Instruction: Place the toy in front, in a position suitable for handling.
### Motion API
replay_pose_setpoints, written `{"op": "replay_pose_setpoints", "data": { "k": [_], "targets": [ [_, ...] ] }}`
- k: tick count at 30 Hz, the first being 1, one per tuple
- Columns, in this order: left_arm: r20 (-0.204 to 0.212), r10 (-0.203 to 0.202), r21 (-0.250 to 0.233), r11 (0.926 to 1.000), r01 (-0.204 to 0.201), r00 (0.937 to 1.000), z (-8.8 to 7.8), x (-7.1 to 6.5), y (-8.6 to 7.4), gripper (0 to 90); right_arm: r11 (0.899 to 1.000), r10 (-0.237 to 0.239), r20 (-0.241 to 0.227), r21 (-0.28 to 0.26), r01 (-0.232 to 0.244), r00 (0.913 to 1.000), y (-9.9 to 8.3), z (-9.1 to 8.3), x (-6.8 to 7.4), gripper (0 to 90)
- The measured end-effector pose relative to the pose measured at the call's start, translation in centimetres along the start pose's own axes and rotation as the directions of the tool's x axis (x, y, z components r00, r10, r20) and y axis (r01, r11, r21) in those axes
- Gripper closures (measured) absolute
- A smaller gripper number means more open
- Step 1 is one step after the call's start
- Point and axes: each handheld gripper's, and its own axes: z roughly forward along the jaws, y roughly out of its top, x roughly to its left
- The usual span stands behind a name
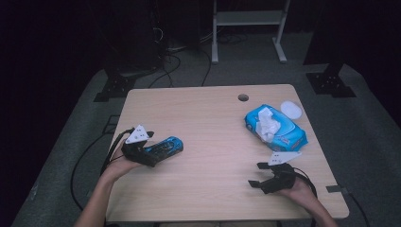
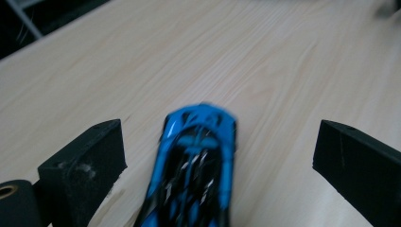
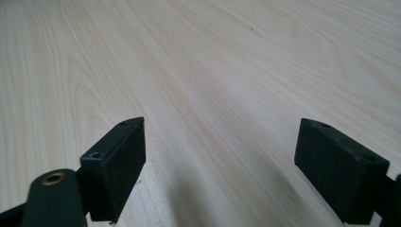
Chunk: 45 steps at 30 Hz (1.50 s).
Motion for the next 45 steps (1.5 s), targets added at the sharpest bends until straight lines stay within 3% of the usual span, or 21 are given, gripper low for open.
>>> {"op": "replay_pose_setpoints", "data": {
  "k": [5, 12, 21, 30, 35, 45],
  "targets": [
    [0.019, -0.048, 0.019, 0.9987, 0.047, 0.9987, 0.8, 1.1, -1.4, 2.5, 1.000, -0.006, -0.010, 0.014, 0.006, 0.9999, 0.0, 0.3, 0.1, 16.7],
    [-0.002, -0.029, 0.075, 0.9967, 0.029, 0.9996, 2.1, 1.6, -2.6, 2.6, 1.000, -0.014, -0.014, 0.019, 0.014, 0.9998, 0.0, 0.4, 0.2, 16.7],
    [0.015, -0.020, 0.132, 0.9911, 0.018, 0.9997, 3.4, 2.1, -3.3, 5.0, 1.000, -0.018, -0.020, 0.009, 0.019, 0.9996, 0.0, 0.2, 0.1, 16.6],
    [0.032, 0.002, 0.146, 0.9893, -0.007, 0.9995, 4.1, 2.1, -3.5, 10.4, 0.999, -0.032, -0.035, 0.028, 0.033, 0.9989, 0.1, 0.3, 0.1, 16.6],
    [0.045, -0.012, 0.173, 0.9850, 0.004, 0.9989, 4.3, 2.3, -3.7, 13.6, 0.999, -0.040, -0.042, 0.029, 0.041, 0.9983, 0.3, 0.4, 0.3, 16.6],
    [0.058, -0.031, 0.159, 0.9870, 0.021, 0.9978, 4.4, 2.5, -3.8, 14.3, 0.998, -0.050, -0.048, 0.037, 0.052, 0.9976, 0.3, 0.5, 0.3, 16.6]
  ]
}}
